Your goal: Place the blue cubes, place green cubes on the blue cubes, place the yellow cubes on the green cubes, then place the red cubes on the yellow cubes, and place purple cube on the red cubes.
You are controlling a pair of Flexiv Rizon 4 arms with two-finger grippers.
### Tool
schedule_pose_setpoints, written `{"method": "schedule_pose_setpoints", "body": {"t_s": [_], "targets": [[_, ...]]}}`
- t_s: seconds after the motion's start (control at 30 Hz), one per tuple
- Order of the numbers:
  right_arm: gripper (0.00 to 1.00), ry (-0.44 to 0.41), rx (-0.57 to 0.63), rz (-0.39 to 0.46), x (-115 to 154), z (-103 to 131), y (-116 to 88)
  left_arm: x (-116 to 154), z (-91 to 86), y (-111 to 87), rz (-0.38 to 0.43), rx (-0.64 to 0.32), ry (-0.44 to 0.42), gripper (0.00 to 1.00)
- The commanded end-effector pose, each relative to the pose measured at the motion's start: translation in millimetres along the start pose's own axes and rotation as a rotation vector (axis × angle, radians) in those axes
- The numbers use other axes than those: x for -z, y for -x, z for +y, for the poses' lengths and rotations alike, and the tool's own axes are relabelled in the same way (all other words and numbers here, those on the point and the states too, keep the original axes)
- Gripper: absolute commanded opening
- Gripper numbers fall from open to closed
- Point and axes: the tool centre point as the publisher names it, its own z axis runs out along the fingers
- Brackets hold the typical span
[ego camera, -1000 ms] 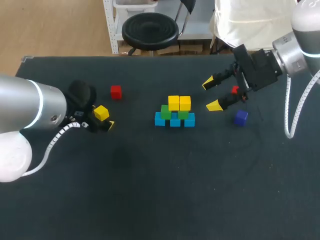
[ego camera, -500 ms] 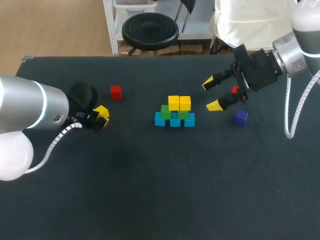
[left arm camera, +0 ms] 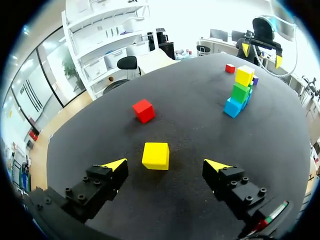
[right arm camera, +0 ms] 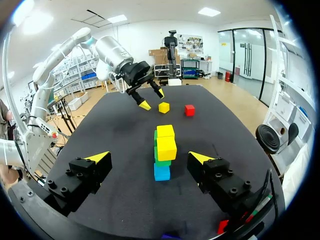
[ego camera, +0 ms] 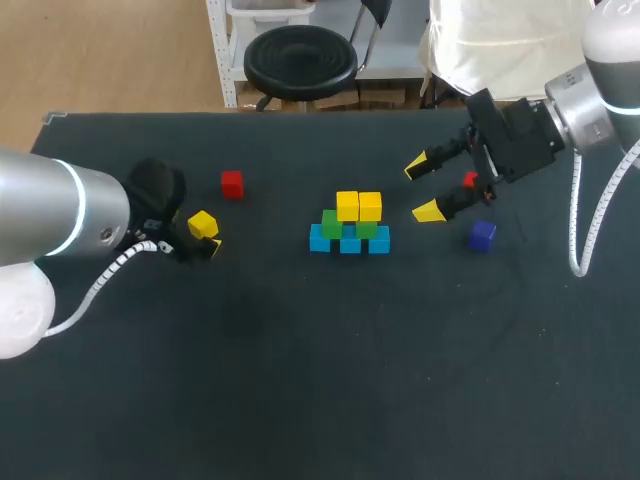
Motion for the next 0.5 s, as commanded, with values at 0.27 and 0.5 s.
{"method": "schedule_pose_setpoints", "body": {"t_s": [0.27, 0.5], "targets": [[1.00, -0.002, 0.000, 0.000, 0, 1, 0, -27, 14.3, 7.2, 0.044, -0.013, 0.013, 1.00], [1.00, -0.002, 0.000, 0.000, 0, 1, 0, -32, 19.1, 0.7, 0.077, -0.006, 0.017, 1.00]]}}
